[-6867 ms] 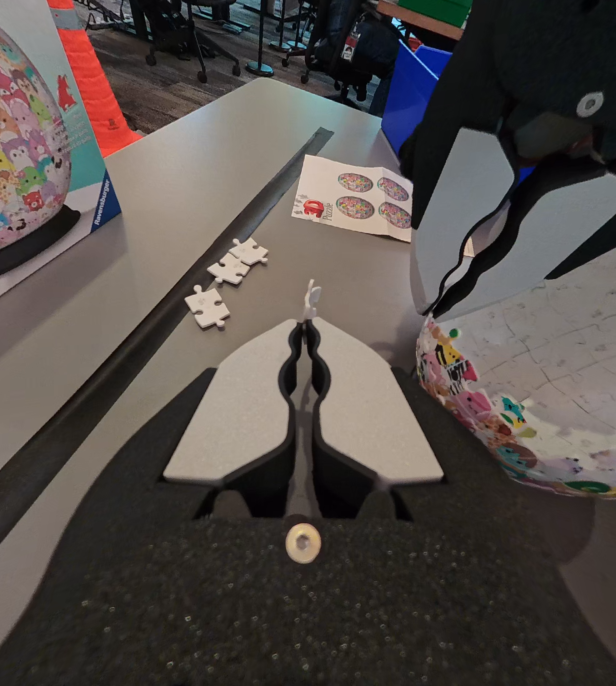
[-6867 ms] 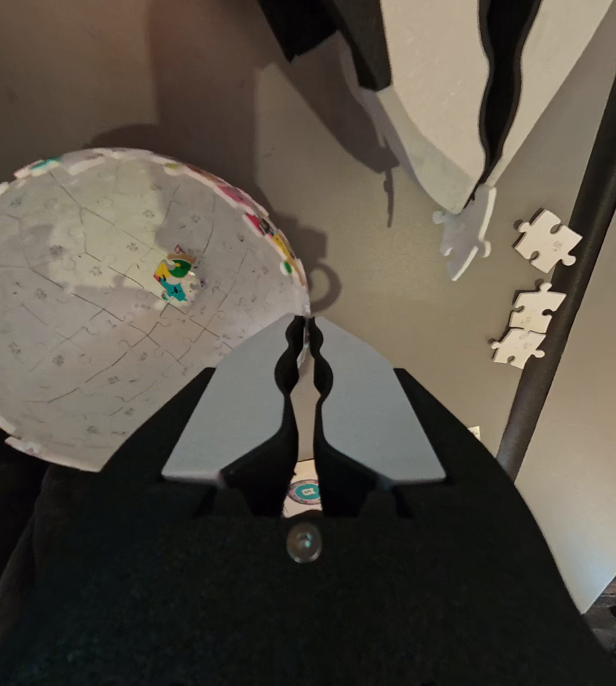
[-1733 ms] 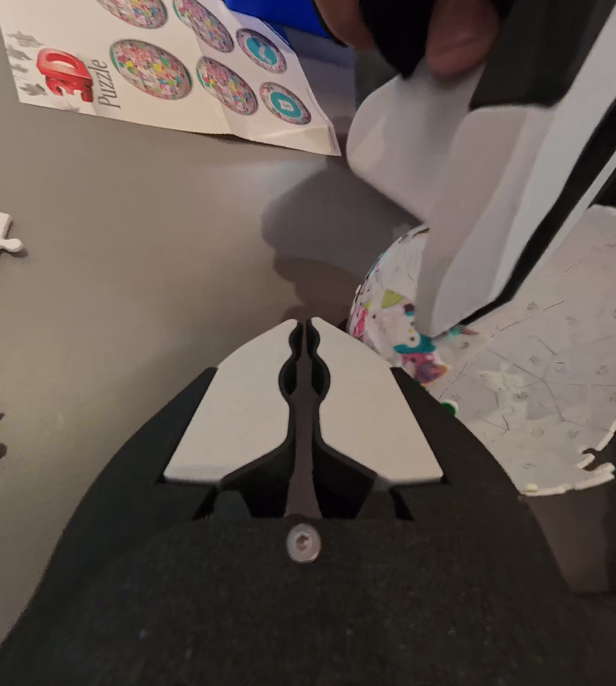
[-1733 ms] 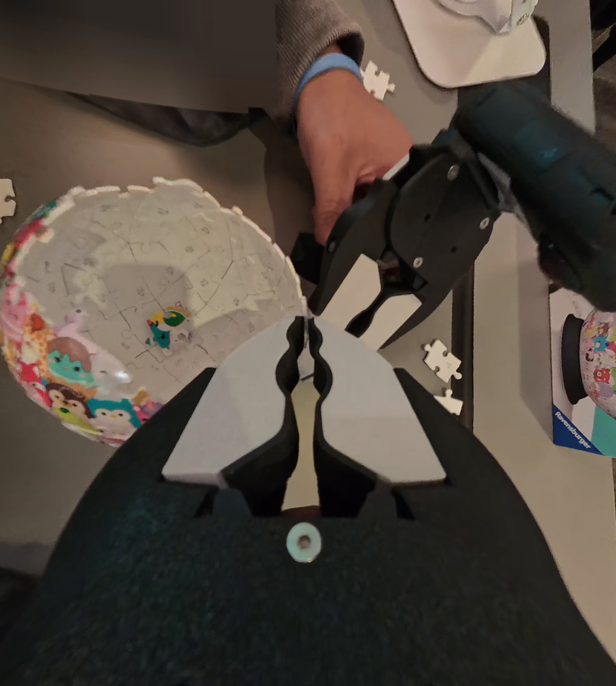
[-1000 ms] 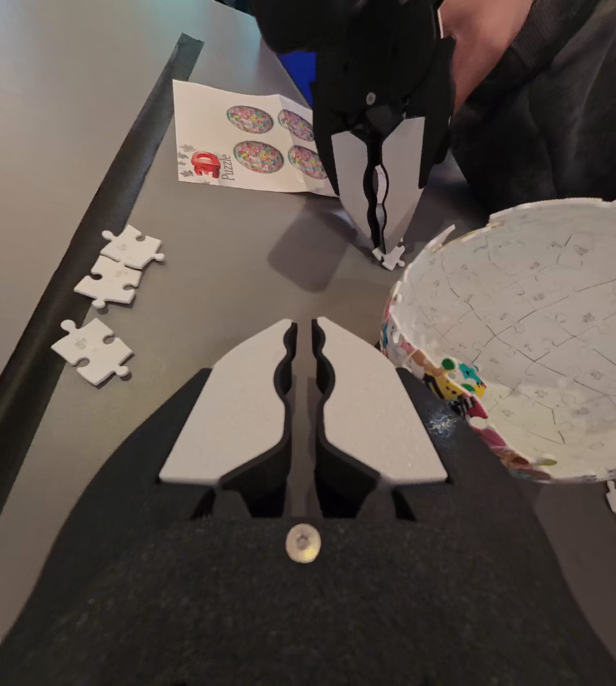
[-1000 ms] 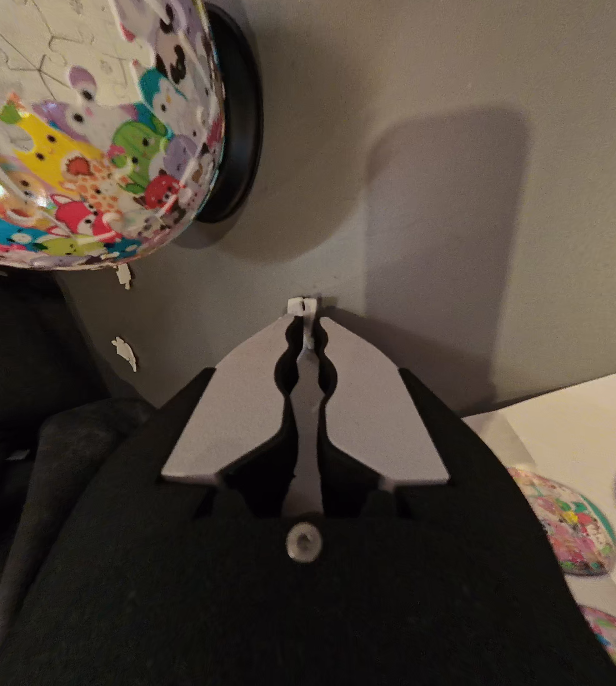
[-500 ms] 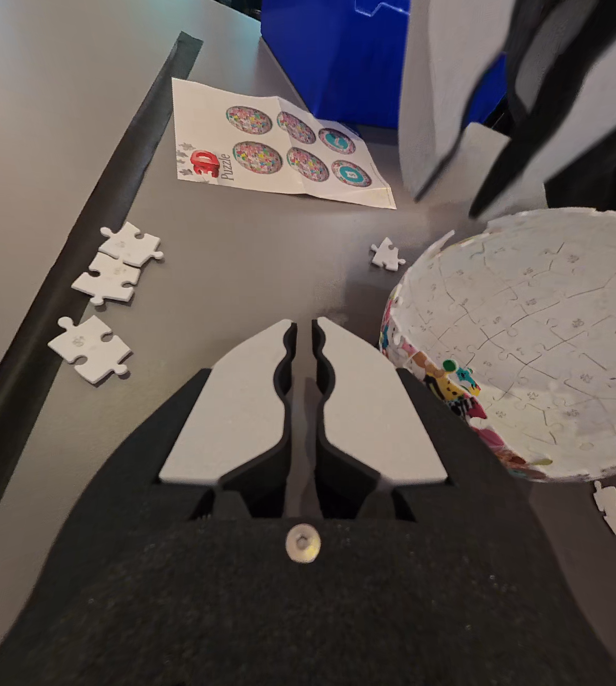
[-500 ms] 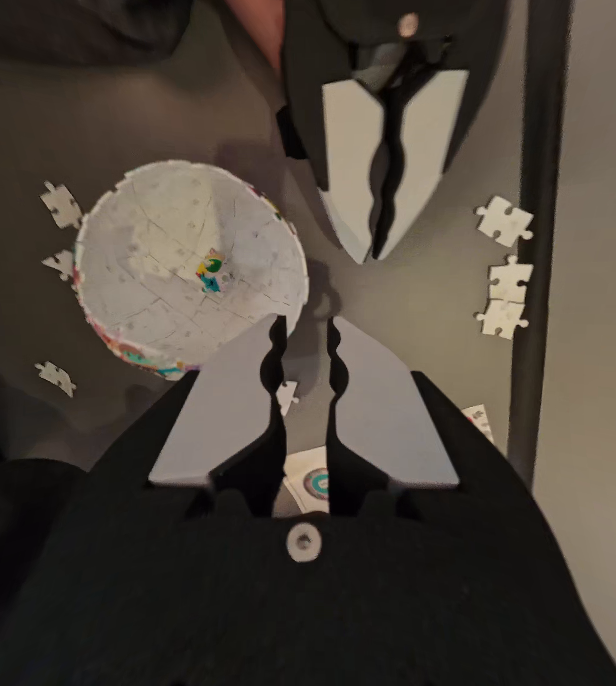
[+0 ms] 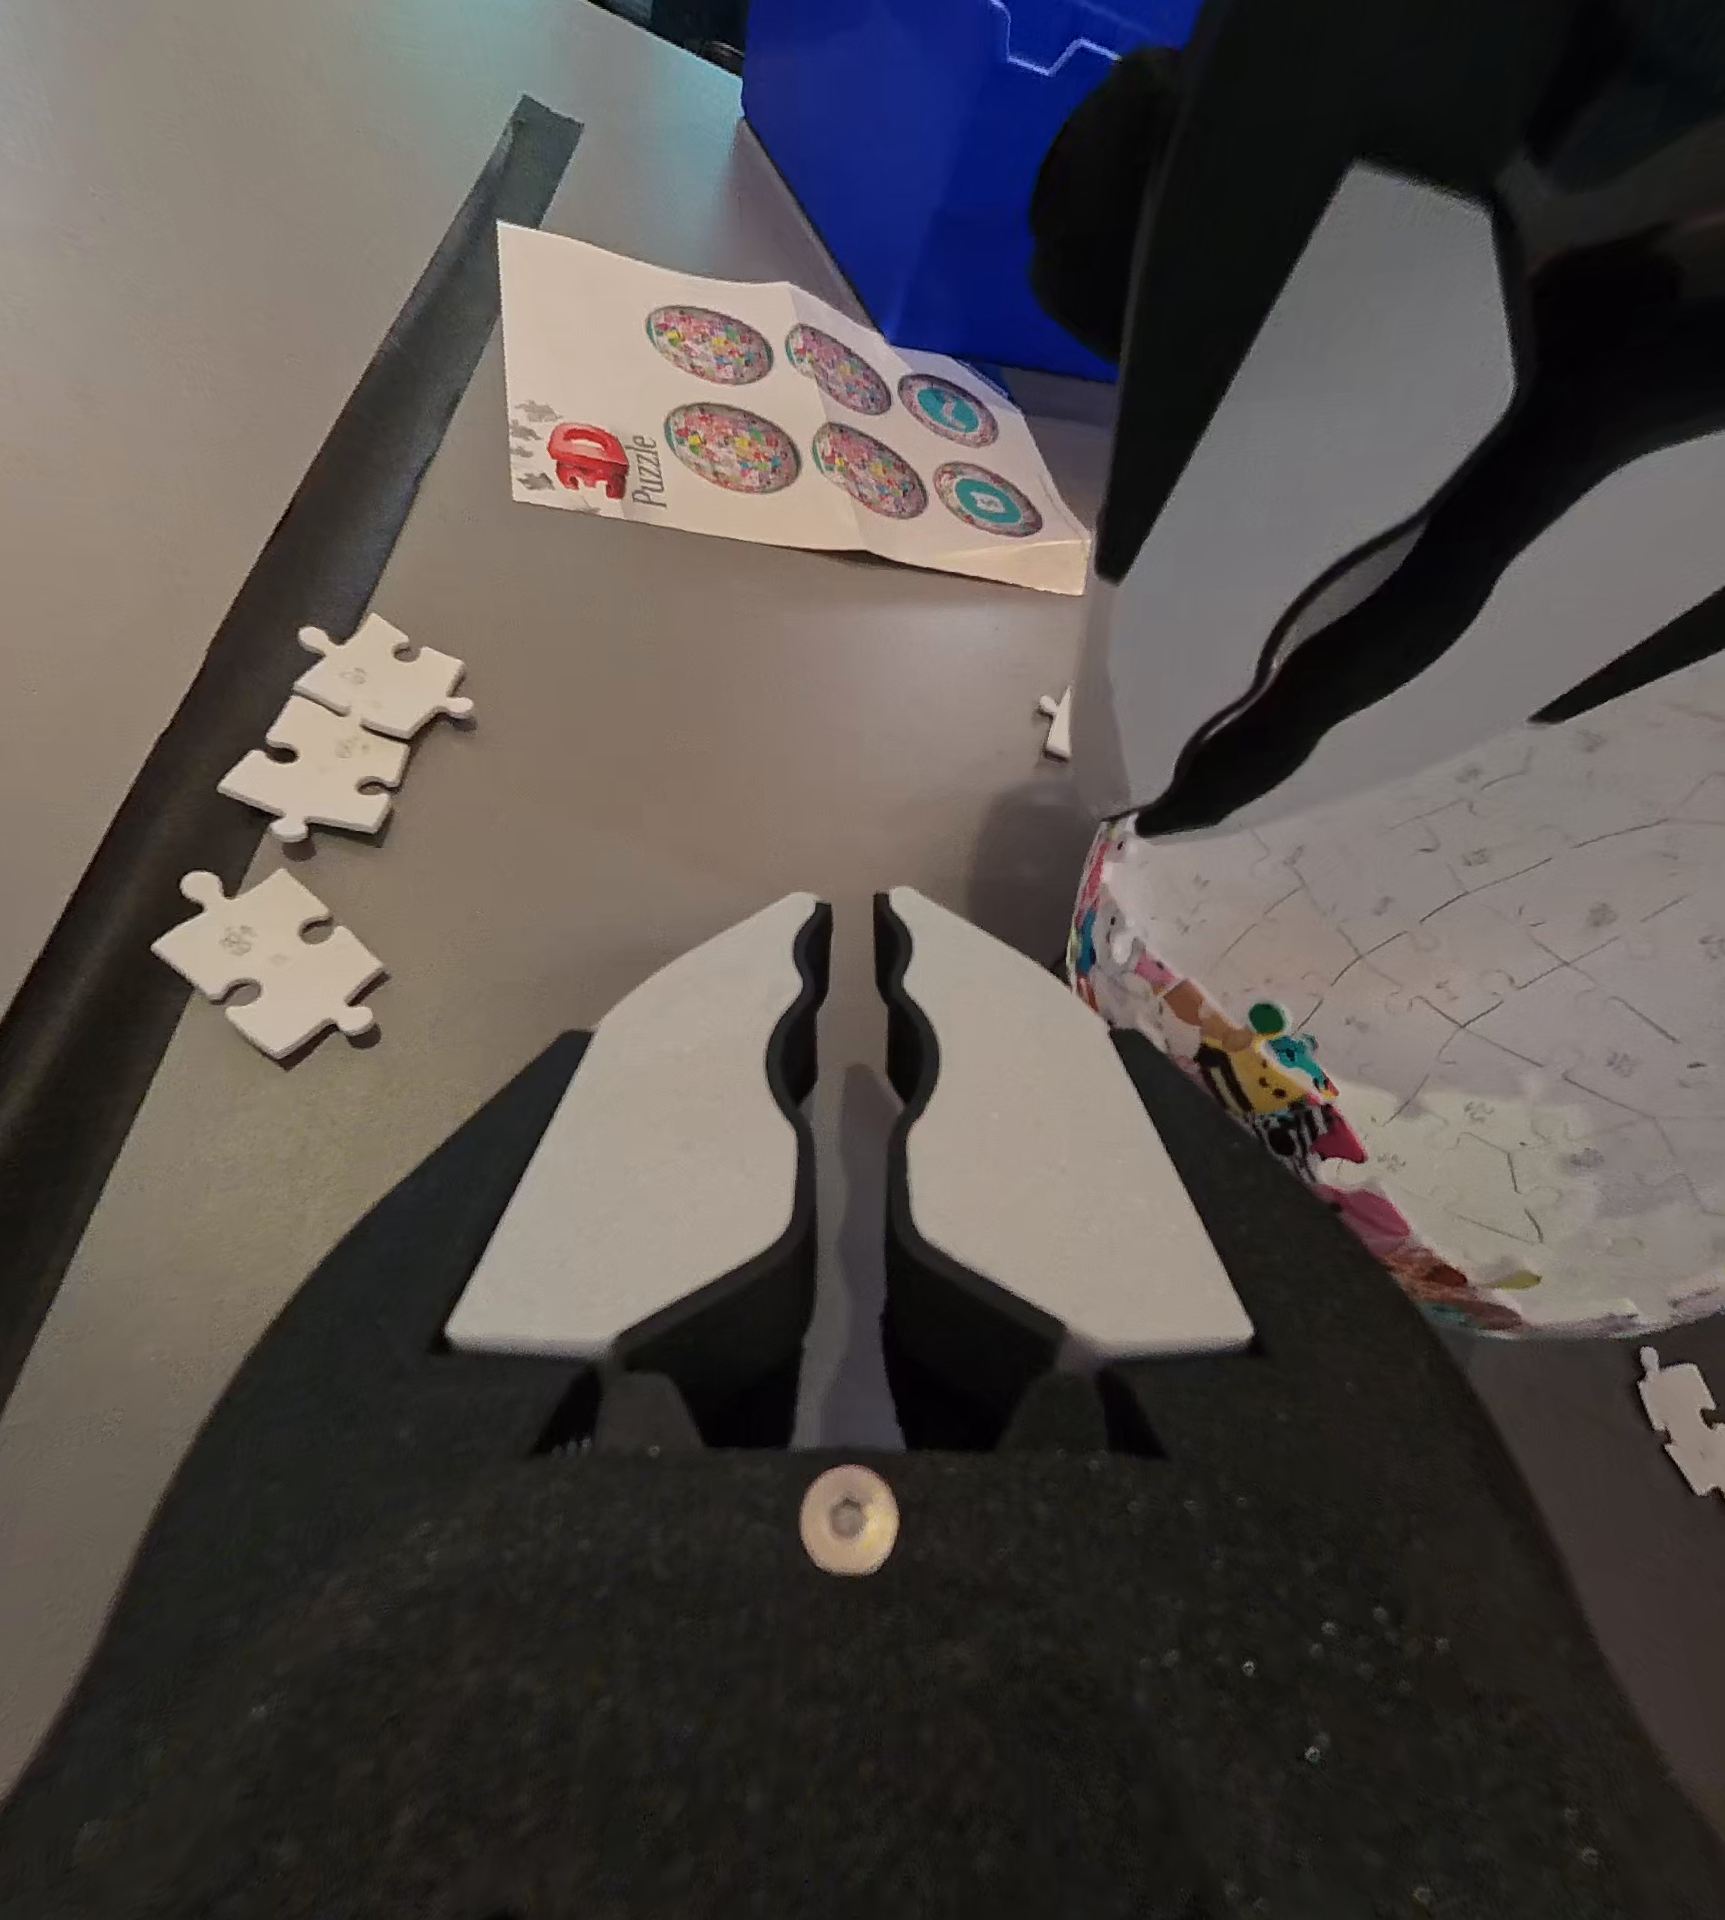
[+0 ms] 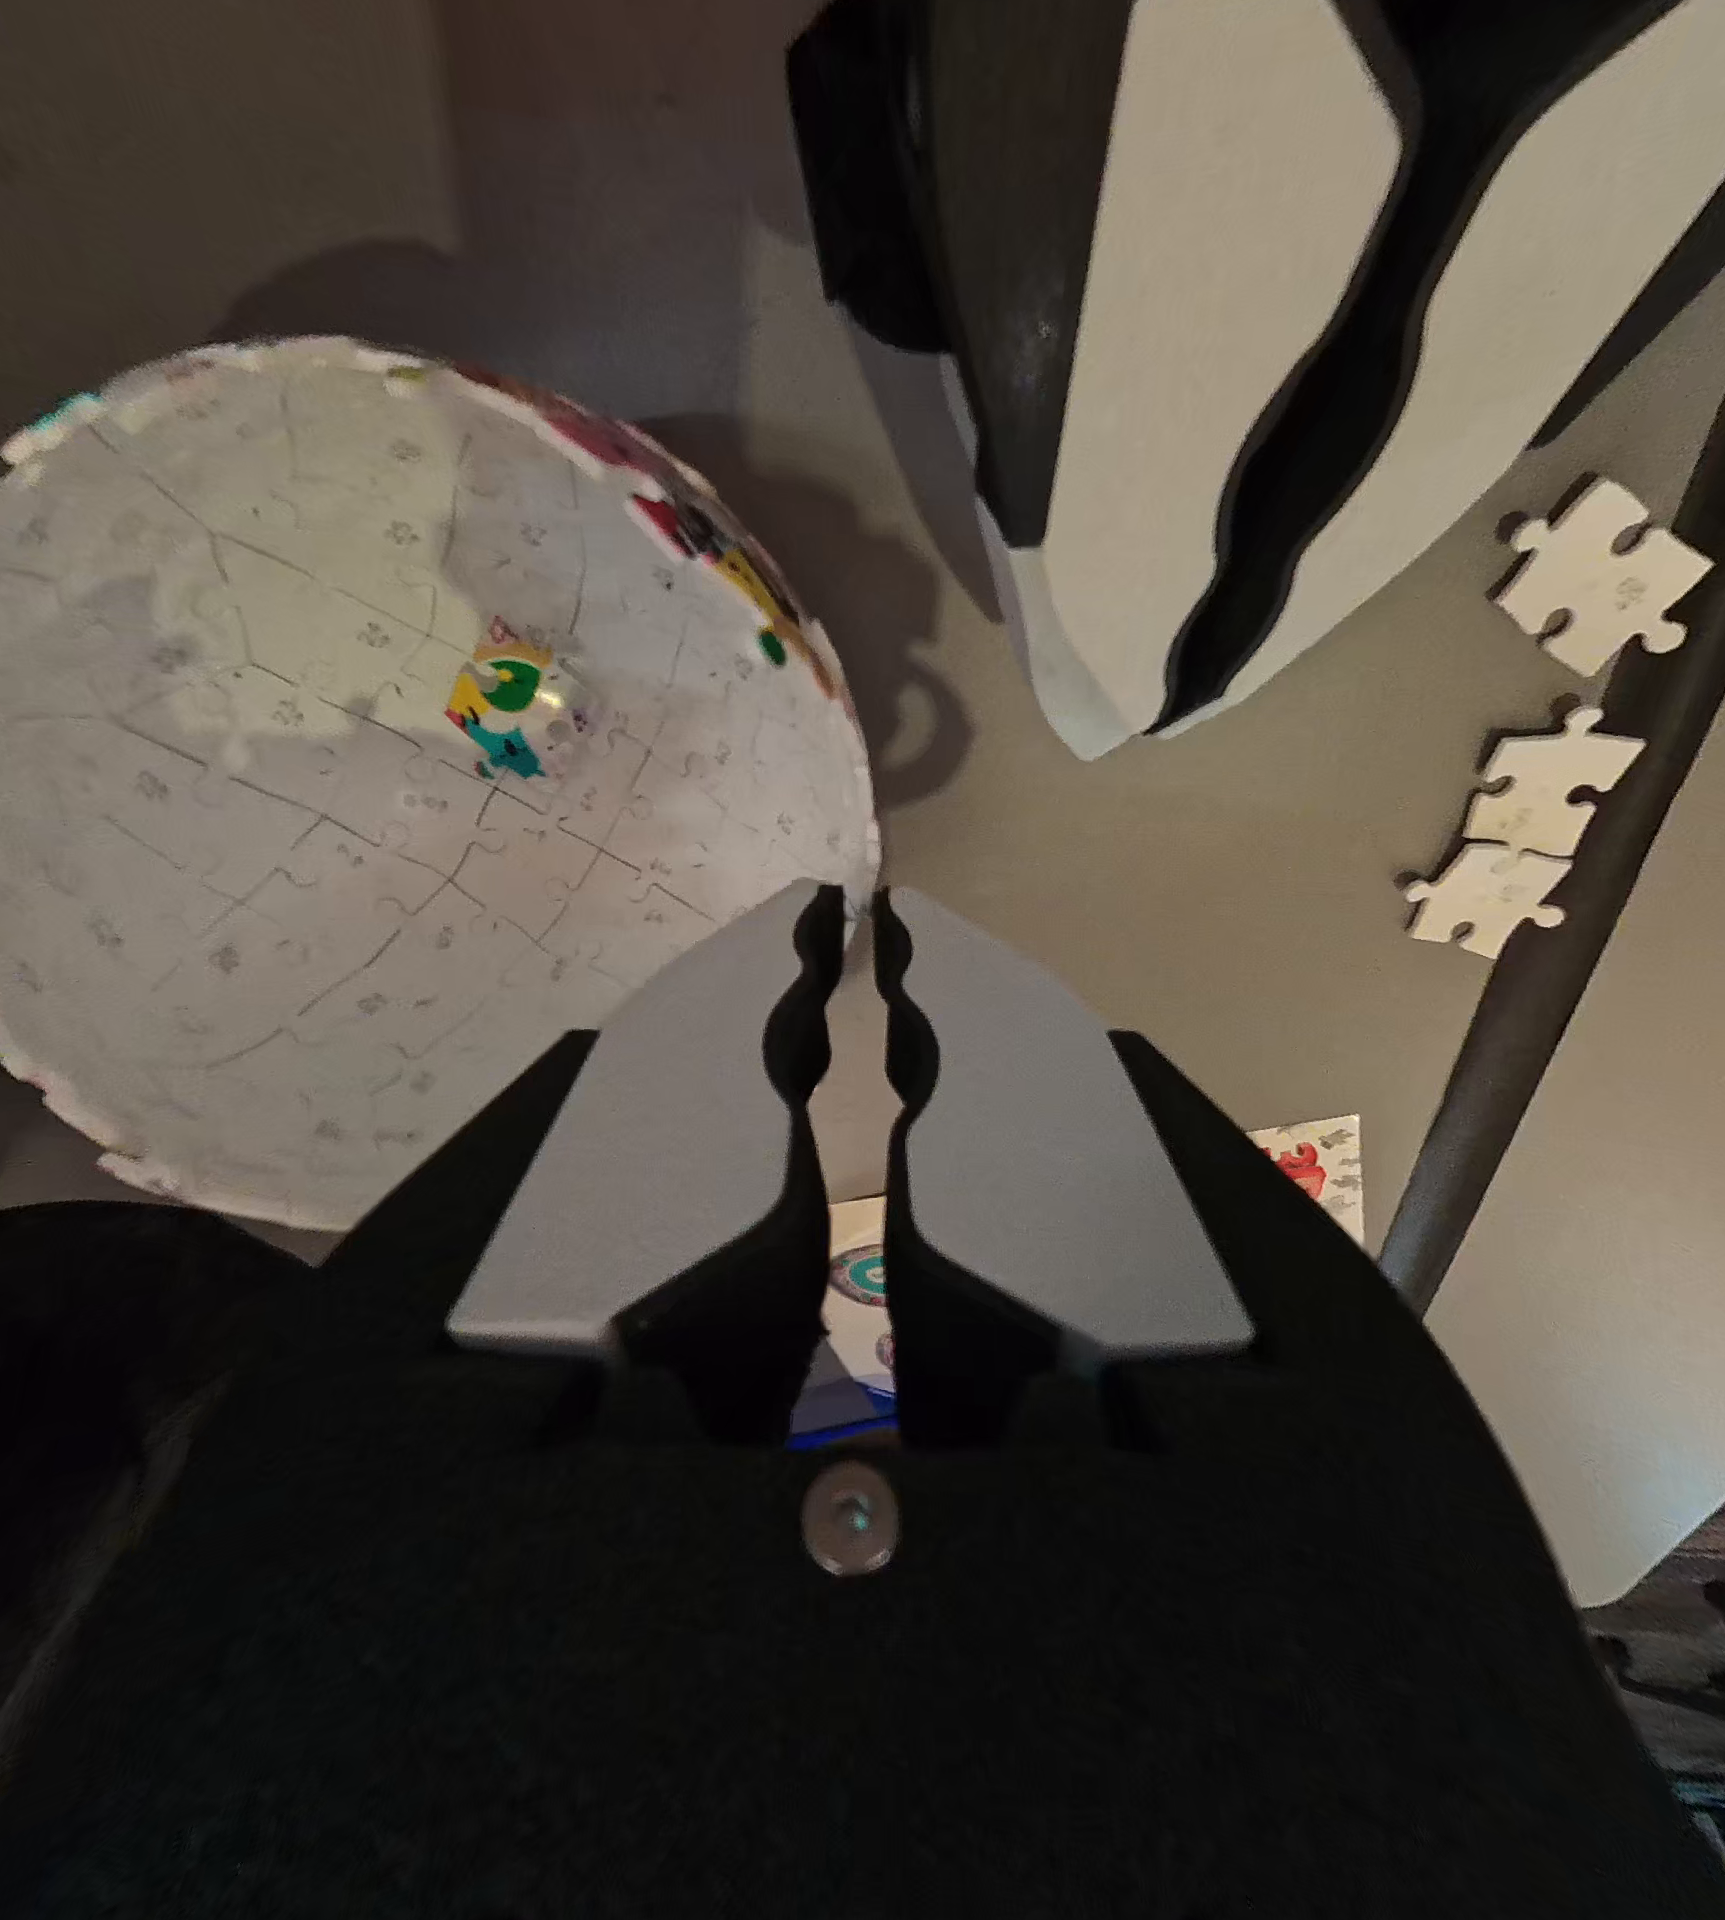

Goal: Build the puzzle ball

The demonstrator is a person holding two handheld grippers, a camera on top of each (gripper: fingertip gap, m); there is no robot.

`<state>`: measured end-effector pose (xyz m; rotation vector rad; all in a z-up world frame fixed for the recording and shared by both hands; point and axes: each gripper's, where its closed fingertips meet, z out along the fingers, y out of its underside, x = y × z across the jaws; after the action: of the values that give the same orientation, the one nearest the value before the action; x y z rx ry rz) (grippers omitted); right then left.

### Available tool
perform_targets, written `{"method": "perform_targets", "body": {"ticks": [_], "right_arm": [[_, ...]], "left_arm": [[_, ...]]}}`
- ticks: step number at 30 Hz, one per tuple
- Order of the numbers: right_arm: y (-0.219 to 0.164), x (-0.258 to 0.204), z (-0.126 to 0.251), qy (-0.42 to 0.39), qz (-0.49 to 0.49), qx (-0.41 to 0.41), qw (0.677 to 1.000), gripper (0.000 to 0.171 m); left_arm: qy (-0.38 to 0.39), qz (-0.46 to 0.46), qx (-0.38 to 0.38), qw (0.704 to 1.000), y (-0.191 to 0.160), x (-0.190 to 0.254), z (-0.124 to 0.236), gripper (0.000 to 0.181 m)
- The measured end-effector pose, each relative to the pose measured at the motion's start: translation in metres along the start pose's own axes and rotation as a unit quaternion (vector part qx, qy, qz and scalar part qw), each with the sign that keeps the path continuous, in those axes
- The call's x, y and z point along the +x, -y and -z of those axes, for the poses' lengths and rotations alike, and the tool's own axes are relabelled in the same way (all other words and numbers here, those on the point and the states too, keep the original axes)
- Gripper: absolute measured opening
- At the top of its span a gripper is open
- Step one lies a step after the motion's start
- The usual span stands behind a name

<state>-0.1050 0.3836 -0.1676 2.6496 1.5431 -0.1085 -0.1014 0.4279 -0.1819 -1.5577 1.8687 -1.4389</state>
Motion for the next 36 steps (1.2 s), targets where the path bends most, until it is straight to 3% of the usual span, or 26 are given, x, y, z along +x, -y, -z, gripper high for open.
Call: {"method": "perform_targets", "body": {"ticks": [8, 20, 26, 31, 34, 36], "right_arm": [[-0.001, 0.001, -0.003, -0.002, 0.005, 0.003, 1.000, 0.002], [0.000, 0.001, 0.006, -0.017, 0.006, 0.012, 1.000, 0.013], [0.003, 0.017, 0.066, -0.150, -0.016, 0.149, 0.977, 0.014], [-0.057, -0.011, 0.098, -0.262, -0.092, 0.262, 0.924, 0.016], [-0.091, -0.056, 0.084, -0.232, -0.173, 0.374, 0.881, 0.016], [-0.107, -0.093, 0.056, -0.182, -0.210, 0.426, 0.861, 0.029]], "left_arm": [[0.003, -0.003, -0.003, 1.000, -0.001, 0.000, -0.001, 0.007], [0.009, -0.010, -0.014, 1.000, -0.003, 0.000, -0.003, 0.007], [0.009, -0.009, -0.004, 1.000, -0.001, 0.000, -0.001, 0.008], [0.019, -0.014, -0.002, 1.000, -0.001, -0.002, 0.000, 0.009], [0.051, -0.023, 0.008, 0.998, 0.001, -0.009, 0.004, 0.009], [0.092, -0.035, 0.038, 0.994, 0.009, -0.016, 0.013, 0.009]]}}
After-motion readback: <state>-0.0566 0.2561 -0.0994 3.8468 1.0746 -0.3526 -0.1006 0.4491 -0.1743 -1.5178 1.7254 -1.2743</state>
